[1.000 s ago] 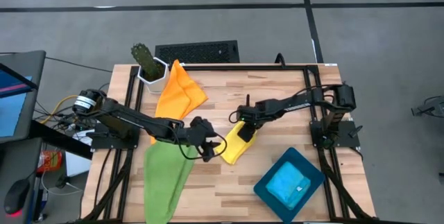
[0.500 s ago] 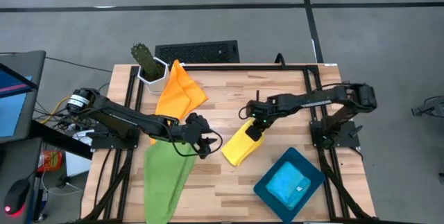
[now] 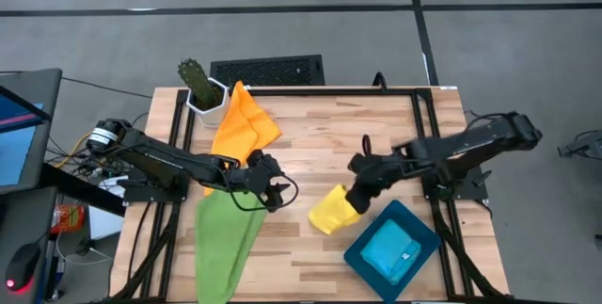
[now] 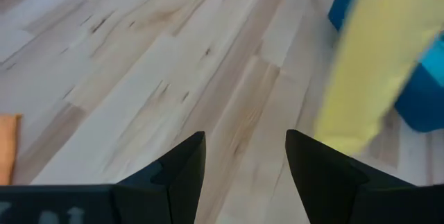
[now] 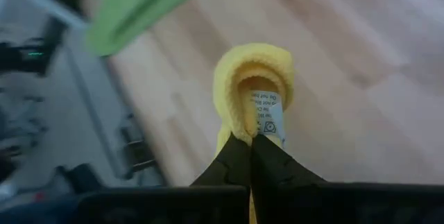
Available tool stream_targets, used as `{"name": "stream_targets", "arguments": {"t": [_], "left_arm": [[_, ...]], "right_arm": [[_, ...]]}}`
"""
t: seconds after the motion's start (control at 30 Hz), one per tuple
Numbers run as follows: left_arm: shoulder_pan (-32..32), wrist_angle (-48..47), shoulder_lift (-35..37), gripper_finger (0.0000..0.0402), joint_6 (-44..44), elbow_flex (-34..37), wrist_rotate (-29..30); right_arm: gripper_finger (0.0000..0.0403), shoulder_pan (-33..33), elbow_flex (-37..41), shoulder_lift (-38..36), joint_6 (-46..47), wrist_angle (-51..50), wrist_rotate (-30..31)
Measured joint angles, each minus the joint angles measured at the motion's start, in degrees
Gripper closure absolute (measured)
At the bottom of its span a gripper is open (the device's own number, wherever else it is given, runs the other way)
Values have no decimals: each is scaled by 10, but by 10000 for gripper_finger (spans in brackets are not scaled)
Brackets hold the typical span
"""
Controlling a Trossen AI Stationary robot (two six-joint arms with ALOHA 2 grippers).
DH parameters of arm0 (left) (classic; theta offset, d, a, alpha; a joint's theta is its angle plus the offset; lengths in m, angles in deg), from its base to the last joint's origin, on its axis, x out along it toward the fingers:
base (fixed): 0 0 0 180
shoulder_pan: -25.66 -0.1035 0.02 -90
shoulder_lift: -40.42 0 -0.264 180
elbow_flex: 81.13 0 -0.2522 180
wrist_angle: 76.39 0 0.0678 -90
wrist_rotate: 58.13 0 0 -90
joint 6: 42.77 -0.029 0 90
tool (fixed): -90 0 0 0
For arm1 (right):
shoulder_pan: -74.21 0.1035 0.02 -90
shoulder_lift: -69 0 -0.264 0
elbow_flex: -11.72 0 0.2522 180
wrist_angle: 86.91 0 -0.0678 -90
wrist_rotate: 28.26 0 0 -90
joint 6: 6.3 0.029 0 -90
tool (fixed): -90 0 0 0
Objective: Fold microfiber towels
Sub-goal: Put the folded yellow microfiber towel into the blue bin
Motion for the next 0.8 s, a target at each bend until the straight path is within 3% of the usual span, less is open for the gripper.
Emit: {"name": "stream_targets", "arguments": {"t": [0.37, 0.63, 0.8], "left_arm": [[0, -8, 0, 209, 15, 0, 1], [0, -7, 0, 209, 15, 0, 12], [-4, -6, 0, 209, 11, 0, 30]], "right_arm": [[388, 164, -70, -9, 147, -27, 35], [388, 295, -68, -9, 315, -214, 93], [388, 331, -3, -20, 373, -204, 97]]}}
